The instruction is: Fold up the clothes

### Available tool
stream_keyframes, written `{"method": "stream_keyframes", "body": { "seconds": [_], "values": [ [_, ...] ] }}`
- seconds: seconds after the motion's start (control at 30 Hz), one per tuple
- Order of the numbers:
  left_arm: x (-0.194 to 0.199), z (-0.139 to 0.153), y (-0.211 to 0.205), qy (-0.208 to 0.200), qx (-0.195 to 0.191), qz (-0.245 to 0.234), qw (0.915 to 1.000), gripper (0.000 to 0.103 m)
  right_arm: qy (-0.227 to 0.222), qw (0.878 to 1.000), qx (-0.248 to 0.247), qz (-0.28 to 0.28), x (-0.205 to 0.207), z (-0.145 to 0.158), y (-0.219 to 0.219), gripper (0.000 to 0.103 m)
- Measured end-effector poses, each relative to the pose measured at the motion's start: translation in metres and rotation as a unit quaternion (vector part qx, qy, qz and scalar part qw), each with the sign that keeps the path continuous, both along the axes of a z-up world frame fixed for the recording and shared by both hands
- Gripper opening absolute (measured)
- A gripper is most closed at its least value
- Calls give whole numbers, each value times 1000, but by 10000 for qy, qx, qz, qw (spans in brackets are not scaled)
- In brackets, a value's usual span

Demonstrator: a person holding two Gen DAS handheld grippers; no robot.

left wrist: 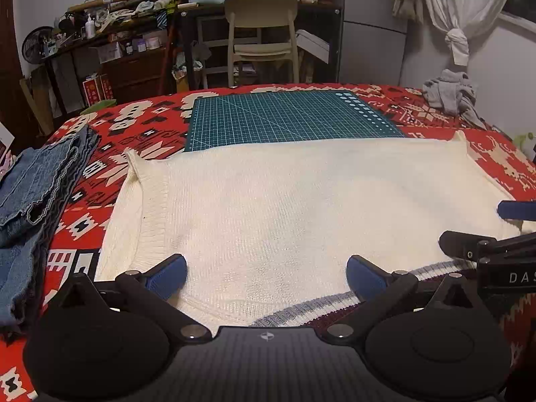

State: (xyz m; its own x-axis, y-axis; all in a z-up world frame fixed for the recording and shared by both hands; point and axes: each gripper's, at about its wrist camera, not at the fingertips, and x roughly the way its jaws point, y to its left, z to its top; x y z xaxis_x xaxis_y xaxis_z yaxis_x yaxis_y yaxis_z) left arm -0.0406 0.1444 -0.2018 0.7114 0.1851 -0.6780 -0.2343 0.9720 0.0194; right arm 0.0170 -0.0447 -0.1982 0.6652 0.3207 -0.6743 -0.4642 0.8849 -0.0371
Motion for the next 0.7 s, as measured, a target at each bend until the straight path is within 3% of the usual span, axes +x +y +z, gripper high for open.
{"method": "stream_keyframes", "body": {
  "seconds": [0.27,0.53,0.7],
  "values": [
    [5,2,3,154,-61,0,9999,103,22,9999,58,-146,0,1,2,102],
    [20,8,5,693,-182,-119,9974,103,551,9983,-140,-89,11,7,5,102],
    [22,8,4,744,-179,-44,9971,103,691,9974,-188,4,17,9,6,102]
  ]
}}
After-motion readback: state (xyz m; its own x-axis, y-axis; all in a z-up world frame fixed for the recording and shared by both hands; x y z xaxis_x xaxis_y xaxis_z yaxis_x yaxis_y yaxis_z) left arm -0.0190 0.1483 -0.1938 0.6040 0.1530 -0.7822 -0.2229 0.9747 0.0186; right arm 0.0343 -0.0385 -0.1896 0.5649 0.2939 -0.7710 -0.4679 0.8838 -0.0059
